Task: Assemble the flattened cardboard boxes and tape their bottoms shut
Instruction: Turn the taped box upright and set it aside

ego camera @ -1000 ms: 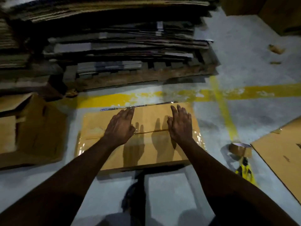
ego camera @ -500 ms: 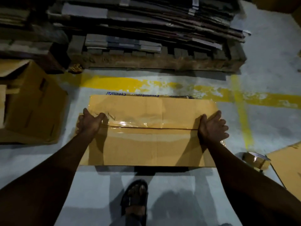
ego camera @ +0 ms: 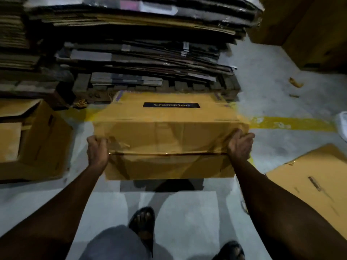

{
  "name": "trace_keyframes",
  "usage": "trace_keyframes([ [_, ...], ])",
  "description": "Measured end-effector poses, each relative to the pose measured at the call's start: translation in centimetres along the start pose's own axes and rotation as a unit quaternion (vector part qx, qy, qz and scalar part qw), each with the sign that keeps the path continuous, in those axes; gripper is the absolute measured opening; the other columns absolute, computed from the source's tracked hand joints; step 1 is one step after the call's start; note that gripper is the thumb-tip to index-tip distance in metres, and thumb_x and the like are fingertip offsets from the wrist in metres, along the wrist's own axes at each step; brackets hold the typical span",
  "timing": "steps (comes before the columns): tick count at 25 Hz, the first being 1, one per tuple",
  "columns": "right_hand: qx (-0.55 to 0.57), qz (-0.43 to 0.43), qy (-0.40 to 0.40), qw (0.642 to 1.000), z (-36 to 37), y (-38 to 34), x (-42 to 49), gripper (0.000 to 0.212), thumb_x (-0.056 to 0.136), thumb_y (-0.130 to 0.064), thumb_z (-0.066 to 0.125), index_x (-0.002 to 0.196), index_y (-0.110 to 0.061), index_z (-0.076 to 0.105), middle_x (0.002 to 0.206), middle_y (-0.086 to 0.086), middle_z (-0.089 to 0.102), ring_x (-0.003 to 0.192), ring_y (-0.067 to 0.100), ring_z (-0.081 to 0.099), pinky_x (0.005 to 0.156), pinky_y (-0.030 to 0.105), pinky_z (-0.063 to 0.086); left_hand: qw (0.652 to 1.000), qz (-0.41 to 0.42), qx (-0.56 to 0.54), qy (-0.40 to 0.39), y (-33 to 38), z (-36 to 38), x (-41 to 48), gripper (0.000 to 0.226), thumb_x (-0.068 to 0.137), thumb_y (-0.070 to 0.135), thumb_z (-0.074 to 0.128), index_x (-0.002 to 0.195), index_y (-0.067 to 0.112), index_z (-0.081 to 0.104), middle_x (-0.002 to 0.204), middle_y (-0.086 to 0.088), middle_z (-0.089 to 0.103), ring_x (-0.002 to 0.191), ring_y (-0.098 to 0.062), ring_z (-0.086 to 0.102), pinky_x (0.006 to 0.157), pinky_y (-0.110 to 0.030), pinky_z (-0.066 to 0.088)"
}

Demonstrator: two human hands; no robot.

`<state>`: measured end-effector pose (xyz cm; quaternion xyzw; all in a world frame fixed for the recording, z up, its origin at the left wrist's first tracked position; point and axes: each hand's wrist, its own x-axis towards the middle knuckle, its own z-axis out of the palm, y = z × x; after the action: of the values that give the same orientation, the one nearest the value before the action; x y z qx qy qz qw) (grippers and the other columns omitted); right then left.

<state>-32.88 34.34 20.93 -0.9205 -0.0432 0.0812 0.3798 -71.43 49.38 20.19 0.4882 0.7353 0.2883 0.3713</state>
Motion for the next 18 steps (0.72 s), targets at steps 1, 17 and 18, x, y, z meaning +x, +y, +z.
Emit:
trace_keyframes([
  [1,-0.007,0.017,-0.011,1.000,-0.6,1.1,-0.2,0.052,0.100,-0.047,0.036,0.128,-0.003,0.041,0.132,0.026,0.051,0.120,0.044,0.050,0.097,0.052,0.039,0.999,-0.030,0.022,-0.004,-0.8,0.0,-1.1,0.040,0.097,0.025,0.040,0.131,0.004,0.039,0.130,-0.028,0.050,0.116,-0.043,0.048,0.087,-0.043,0.037],
  [17,-0.124,-0.031,-0.012,0.992,3.8,3.2,5.4,0.052,0.091,-0.048,0.043,0.122,-0.007,0.050,0.124,0.016,0.058,0.117,0.038,0.052,0.098,0.052,0.034,0.988,0.009,0.151,0.029,1.4,6.0,3.2,0.053,0.093,0.038,0.049,0.133,0.004,0.042,0.130,-0.025,0.052,0.116,-0.043,0.050,0.093,-0.047,0.041],
  [18,-0.085,-0.039,0.004,0.996,3.4,2.8,5.5,0.049,0.091,-0.045,0.042,0.122,-0.008,0.050,0.124,0.015,0.058,0.117,0.038,0.052,0.098,0.052,0.033,0.992,0.026,0.118,0.033,2.1,5.8,3.1,0.050,0.092,0.034,0.049,0.133,0.005,0.042,0.130,-0.024,0.052,0.117,-0.042,0.050,0.093,-0.045,0.040],
])
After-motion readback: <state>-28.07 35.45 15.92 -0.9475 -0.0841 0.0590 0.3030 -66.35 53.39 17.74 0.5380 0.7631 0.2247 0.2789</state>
